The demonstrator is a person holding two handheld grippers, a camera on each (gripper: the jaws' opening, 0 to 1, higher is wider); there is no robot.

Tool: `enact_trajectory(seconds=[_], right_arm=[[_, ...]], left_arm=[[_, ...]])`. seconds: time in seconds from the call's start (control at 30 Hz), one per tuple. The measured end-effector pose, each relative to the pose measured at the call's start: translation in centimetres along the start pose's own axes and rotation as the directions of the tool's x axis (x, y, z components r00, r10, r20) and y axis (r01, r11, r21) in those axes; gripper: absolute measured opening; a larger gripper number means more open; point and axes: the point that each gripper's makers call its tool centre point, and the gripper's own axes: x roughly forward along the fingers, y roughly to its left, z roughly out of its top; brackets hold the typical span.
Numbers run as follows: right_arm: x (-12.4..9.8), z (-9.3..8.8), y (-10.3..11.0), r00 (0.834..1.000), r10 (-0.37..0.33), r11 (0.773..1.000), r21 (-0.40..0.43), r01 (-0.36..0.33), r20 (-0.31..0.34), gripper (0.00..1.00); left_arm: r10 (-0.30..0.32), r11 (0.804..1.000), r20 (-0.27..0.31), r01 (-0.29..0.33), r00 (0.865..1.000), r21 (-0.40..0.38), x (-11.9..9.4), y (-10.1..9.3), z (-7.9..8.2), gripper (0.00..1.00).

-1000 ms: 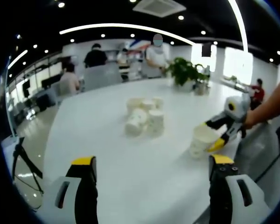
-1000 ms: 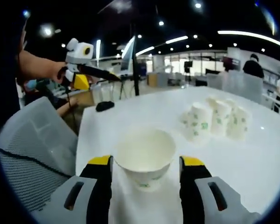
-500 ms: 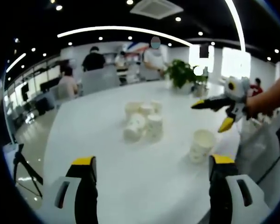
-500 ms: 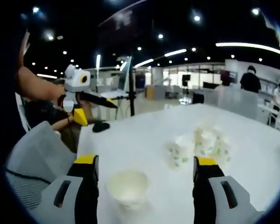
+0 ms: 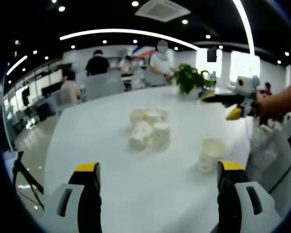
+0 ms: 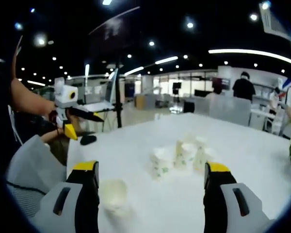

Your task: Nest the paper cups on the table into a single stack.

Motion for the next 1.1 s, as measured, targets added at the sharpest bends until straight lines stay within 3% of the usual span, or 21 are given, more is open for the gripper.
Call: enact_trajectory(seconds=[0.27, 0.47, 0.67, 0.8, 1.1], right_arm=[[-1.2, -0.3, -1.8, 0.996, -0.09, 0.995, 0.036, 0.089, 0.014, 0.92], [-1.9, -1.2, -2.8, 0.99, -0.141, 0.989, 0.037, 0.141, -0.01, 0.94], [-3.2, -2.2, -4.1, 0.977, -0.212, 0.976, 0.046, 0.212, -0.013, 0.98], [-4.6, -2.6, -5.3, 0.96, -0.28, 0.956, 0.089, 0.279, -0.003, 1.0], [-6.4, -3.5, -6.3, 0.951, -0.309, 0.944, 0.116, 0.308, -0.007, 1.0]], left_arm=[[0.001, 1.0, 0.038, -0.001, 0.999, -0.007, 0.0, 0.1, 0.6, 1.0], [0.011, 1.0, 0.048, -0.011, 0.999, -0.01, -0.1, 0.3, 0.7, 1.0], [0.026, 0.999, 0.078, -0.023, 0.997, -0.043, -0.1, 1.1, 1.6, 1.0], [0.029, 0.999, 0.073, -0.026, 0.997, -0.043, 0.1, 1.4, 1.6, 1.0], [0.03, 0.998, 0.058, -0.027, 0.998, -0.051, 0.3, 1.0, 0.8, 1.0]])
